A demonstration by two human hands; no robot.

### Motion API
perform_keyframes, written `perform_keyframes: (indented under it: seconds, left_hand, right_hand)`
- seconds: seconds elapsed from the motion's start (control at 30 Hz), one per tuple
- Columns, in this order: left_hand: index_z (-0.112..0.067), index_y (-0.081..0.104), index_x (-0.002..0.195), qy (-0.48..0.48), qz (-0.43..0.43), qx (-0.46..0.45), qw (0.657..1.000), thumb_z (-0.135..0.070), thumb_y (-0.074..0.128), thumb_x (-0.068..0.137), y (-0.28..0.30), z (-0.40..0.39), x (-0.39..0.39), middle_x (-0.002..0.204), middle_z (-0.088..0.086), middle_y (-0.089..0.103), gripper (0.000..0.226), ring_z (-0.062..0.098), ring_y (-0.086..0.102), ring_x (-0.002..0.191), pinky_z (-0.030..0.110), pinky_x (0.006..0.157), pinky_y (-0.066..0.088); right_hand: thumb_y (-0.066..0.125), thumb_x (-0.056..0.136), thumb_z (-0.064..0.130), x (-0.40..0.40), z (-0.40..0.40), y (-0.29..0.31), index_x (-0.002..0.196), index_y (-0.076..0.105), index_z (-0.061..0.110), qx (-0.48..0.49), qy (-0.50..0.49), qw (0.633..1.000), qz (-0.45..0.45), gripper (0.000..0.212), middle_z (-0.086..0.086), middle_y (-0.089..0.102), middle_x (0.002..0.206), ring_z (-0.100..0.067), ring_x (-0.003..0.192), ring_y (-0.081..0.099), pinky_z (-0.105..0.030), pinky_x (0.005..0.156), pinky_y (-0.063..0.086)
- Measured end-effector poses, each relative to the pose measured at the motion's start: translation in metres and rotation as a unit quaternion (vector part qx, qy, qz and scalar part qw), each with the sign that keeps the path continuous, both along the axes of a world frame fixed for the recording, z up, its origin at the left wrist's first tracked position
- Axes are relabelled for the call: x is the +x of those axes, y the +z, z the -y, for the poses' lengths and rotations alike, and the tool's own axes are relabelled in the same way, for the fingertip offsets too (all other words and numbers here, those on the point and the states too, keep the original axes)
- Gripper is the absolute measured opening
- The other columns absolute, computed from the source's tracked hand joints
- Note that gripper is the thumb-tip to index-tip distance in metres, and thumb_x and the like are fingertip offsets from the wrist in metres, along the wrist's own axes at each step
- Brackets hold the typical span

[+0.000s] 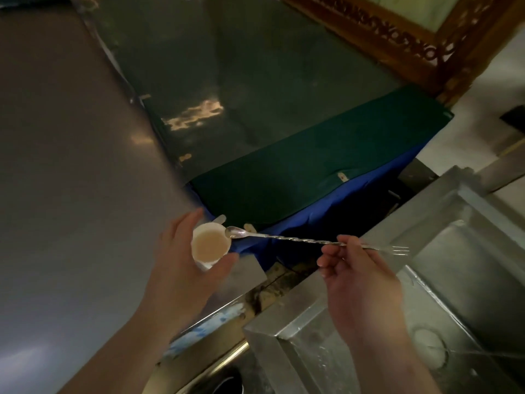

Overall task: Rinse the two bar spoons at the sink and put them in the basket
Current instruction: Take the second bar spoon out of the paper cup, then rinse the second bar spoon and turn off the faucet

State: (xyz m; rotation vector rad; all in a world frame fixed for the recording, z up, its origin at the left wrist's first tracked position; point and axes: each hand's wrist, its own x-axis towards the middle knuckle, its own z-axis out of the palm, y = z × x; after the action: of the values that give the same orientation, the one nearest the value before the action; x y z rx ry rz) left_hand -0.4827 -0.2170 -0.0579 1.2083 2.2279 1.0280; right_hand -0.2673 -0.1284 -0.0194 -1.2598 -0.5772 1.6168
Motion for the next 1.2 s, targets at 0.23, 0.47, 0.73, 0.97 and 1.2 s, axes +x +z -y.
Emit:
perform_keyframes:
  seconds: [0.23, 0.47, 0.73, 0.97, 1.2]
  left_hand:
    - [-0.054, 0.053, 0.104, -0.126, 0.061, 0.025, 0.990, -0.037, 0.069, 0.076, 0.028, -0.050, 0.091, 0.104, -0.039, 0.054, 0.036, -0.012, 0.053, 0.096, 0.010, 0.074, 0.042]
    - [-0.046, 0.056, 0.117, -0.277, 0.099, 0.020, 0.956, -0.031, 0.068, 0.081, 0.020, -0.098, 0.230, 0.108, -0.035, 0.056, 0.040, -0.012, 0.054, 0.098, -0.001, 0.074, 0.039]
    - [-0.042, 0.055, 0.119, -0.375, 0.197, -0.020, 0.906, -0.022, 0.071, 0.084, -0.017, -0.128, 0.380, 0.103, -0.032, 0.063, 0.043, -0.004, 0.060, 0.093, 0.017, 0.079, 0.046]
    - [-0.045, 0.050, 0.121, -0.411, 0.241, -0.037, 0.878, -0.042, 0.067, 0.075, -0.052, -0.142, 0.476, 0.100, -0.028, 0.064, 0.049, -0.009, 0.062, 0.087, 0.002, 0.071, 0.044]
    - [-0.041, 0.052, 0.123, -0.406, 0.285, -0.068, 0.866, -0.042, 0.065, 0.075, -0.067, -0.155, 0.523, 0.104, -0.017, 0.069, 0.050, -0.011, 0.065, 0.092, 0.006, 0.066, 0.046]
  right_hand:
    - [0.047, 0.100, 0.009, 0.091, 0.000, 0.019, 0.085, 0.062, 0.006, 0.008, -0.134, 0.988, -0.076, 0.022, -0.009, 0.064, 0.064, -0.017, 0.058, 0.062, -0.029, 0.059, 0.050]
    - [0.046, 0.101, 0.012, 0.226, 0.015, 0.018, 0.083, 0.064, 0.005, 0.008, -0.282, 0.956, -0.074, 0.025, -0.011, 0.065, 0.063, -0.018, 0.055, 0.061, -0.026, 0.053, 0.052]
    - [0.048, 0.099, 0.013, 0.348, 0.043, -0.014, 0.089, 0.065, 0.009, -0.012, -0.405, 0.912, -0.063, 0.020, -0.007, 0.069, 0.064, -0.016, 0.055, 0.064, -0.026, 0.055, 0.051]
    - [0.045, 0.100, 0.012, 0.403, 0.052, -0.053, 0.089, 0.063, 0.009, -0.057, -0.487, 0.865, -0.110, 0.021, -0.003, 0.071, 0.061, -0.015, 0.057, 0.068, -0.024, 0.055, 0.052]
    - [0.039, 0.102, 0.011, 0.416, 0.053, -0.086, 0.079, 0.057, 0.007, -0.117, -0.509, 0.825, -0.217, 0.029, -0.004, 0.067, 0.052, -0.012, 0.046, 0.066, -0.024, 0.061, 0.047]
